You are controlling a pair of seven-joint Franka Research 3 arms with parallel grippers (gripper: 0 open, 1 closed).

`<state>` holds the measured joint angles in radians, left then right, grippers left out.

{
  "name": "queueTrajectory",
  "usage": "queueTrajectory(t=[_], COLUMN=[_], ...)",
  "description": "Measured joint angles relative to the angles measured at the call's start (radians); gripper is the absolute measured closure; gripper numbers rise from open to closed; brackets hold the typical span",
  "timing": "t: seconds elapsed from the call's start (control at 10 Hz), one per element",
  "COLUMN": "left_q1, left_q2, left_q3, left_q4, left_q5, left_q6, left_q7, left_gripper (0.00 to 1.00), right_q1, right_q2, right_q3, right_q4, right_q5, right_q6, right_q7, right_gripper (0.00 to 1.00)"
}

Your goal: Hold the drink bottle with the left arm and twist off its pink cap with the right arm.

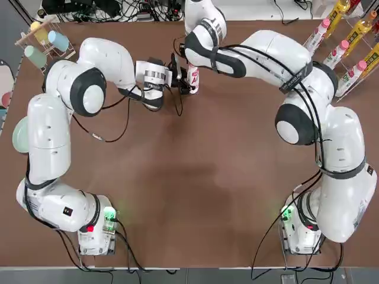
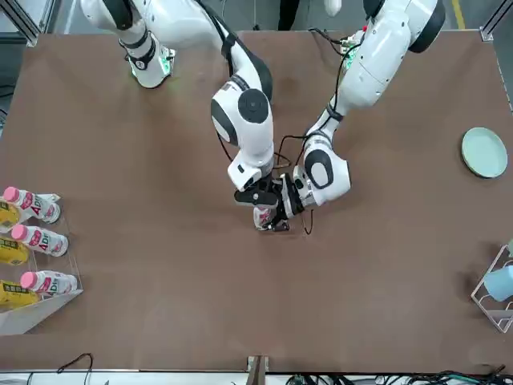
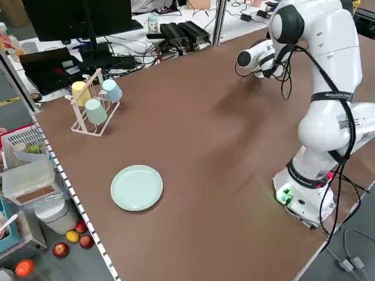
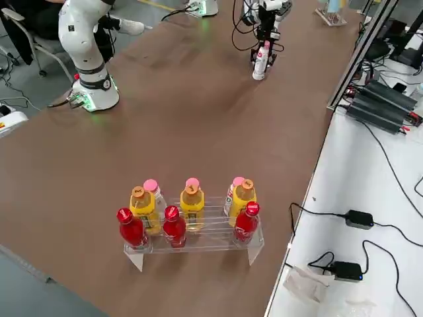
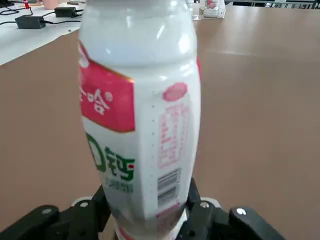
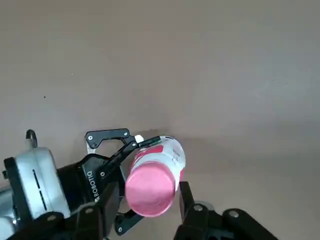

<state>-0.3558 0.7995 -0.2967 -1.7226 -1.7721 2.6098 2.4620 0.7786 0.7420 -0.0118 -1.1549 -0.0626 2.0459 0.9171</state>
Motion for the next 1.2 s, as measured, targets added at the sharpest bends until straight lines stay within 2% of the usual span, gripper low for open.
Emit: queueTrajectory(t=[0.2, 0.7, 1.2], left_q1=[0.0, 0.0, 0.0], left_q2=[0.0, 0.0, 0.0], left_q3=[0.0, 0.0, 0.001], left_q4=[0.0, 0.0, 0.001], left_q5=[-0.002, -0.008, -0.012], left_q6=[0.0, 0.0, 0.0], left_q7=[0.0, -0.003, -0.005], left_gripper=[0.4, 0.4, 0.4], right_q1=[0.0, 0.0, 0.0], right_q2=[0.0, 0.001, 0.001], right_q3=[-0.001, -0.001, -0.002], right_q4=[0.0, 0.0, 0.0], right_q5=[-0.002, -0.007, -0.007], right_q6=[0.0, 0.005, 0.012], right_q7=[0.0, -0.048, -0.212], right_gripper=[0.57, 0.57, 0.57])
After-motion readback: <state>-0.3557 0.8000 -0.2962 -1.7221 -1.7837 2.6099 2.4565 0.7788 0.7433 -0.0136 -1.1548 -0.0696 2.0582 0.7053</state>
